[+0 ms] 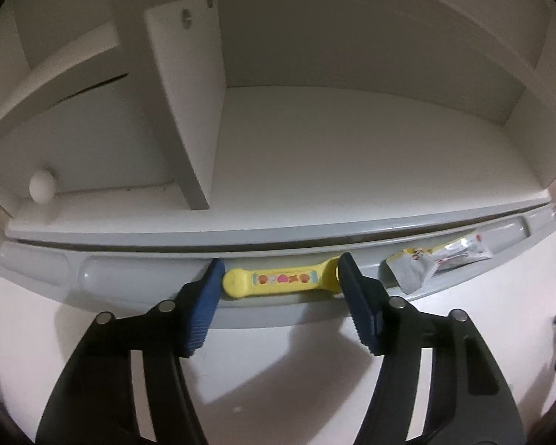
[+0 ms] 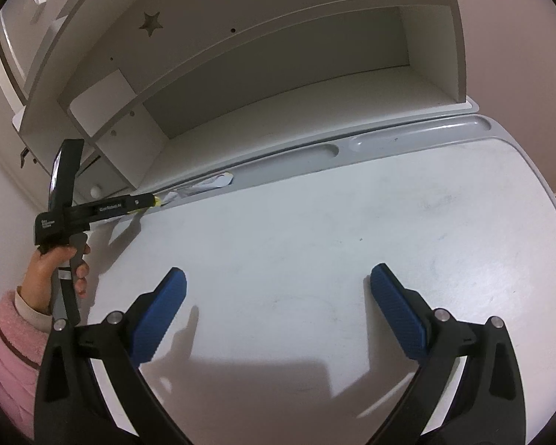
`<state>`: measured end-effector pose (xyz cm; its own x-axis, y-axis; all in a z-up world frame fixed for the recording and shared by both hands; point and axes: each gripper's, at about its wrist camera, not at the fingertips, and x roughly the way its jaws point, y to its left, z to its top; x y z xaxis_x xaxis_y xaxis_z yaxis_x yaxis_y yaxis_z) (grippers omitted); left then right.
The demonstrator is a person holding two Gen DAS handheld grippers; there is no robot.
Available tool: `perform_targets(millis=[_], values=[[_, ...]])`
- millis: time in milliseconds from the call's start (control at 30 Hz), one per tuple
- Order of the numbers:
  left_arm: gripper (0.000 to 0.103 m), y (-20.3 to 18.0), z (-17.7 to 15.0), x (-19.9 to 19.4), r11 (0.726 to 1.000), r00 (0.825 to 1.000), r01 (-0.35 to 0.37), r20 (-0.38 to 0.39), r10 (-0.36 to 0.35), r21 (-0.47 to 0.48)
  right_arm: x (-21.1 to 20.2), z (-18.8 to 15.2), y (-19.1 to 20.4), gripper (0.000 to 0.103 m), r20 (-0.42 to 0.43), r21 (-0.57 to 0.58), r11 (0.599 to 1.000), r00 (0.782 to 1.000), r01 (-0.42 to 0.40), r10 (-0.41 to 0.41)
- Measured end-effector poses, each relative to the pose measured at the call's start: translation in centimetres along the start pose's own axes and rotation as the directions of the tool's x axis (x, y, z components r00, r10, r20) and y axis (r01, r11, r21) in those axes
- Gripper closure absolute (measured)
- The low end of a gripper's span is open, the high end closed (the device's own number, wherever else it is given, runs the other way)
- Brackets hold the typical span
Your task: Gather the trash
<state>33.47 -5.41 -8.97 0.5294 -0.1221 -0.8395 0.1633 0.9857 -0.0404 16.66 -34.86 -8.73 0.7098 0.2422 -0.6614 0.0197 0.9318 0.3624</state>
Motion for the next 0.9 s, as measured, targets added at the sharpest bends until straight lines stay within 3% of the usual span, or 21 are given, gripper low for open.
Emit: perform_targets(millis=[33,67,100,267,367,400,467,533,567,700,800,900], values=[[0.058,0.1,-0.1,-0.5,1.0,1.0,0.024,0.015,-0.024,-0.006,0.0,0.0,0.1,0.007,-0.001,-0.002,1.0,1.0,-0.003,0.003],[0.089,0.3,0.0,-1.0,0.999,0.999,0.044,0.03,-0.043,-0.018,-0.1,0.0,0.1,0.007,0.0,-0.003,1.0,1.0,-0.005,0.005],[0.103,0.5,0.1,-1.4,0.999,0.999,0.039,0.031,-0.038,-0.023,-0.1,0.0,0.1,0.007,0.0,-0.003,1.0,1.0,-0.005,0.005],[0.103,1.1,-0.4,-1.6,0.995,0.995,0.102,0.006,-0.102,-0.02,-0.2,0.0,-0.2,0.007,0.006,0.012,1.0,1.0,-0.001,0.001],[0.103,1.9,-1.0,-2.8,0.991,0.991,0.131,0.043,-0.13,-0.021,0.0,0.1,-0.2,0.007,0.008,0.016,1.0,1.0,0.012,-0.013],[0.102,2.5,-0.9,-3.2,0.992,0.991,0.126,0.055,-0.125,-0.004,0.1,0.1,-0.1,0.007,0.009,0.016,1.0,1.0,0.024,-0.025],[0.085,2.6,-1.5,-4.1,0.994,0.992,0.107,0.069,-0.109,0.026,0.1,0.3,0.5,0.007,0.02,-0.01,0.998,0.997,0.069,-0.069],[0.023,2.6,-2.0,-4.7,0.996,0.994,0.069,0.08,-0.073,0.047,0.4,0.9,1.3,0.007,0.014,-0.035,0.997,0.997,0.07,-0.069],[0.017,3.0,-2.5,-5.0,0.997,0.993,0.043,0.105,-0.049,0.062,0.7,1.9,2.3,0.007,0.007,-0.055,0.997,0.998,0.06,-0.059],[0.013,4.6,-2.8,-4.8,0.997,0.995,0.006,0.1,-0.013,0.076,3.8,5.5,5.6,0.007,-0.013,-0.152,0.986,0.997,0.067,-0.07],[0.01,6.7,-3.5,-4.3,0.997,0.995,-0.021,0.103,0.013,0.072,7.0,7.7,7.0,0.007,-0.074,-0.142,0.988,0.995,0.056,-0.067],[0.009,6.9,-3.5,-3.6,0.998,0.995,-0.008,0.101,0.002,0.067,9.6,9.0,8.5,0.007,-0.08,-0.209,0.972,0.988,0.109,-0.128]])
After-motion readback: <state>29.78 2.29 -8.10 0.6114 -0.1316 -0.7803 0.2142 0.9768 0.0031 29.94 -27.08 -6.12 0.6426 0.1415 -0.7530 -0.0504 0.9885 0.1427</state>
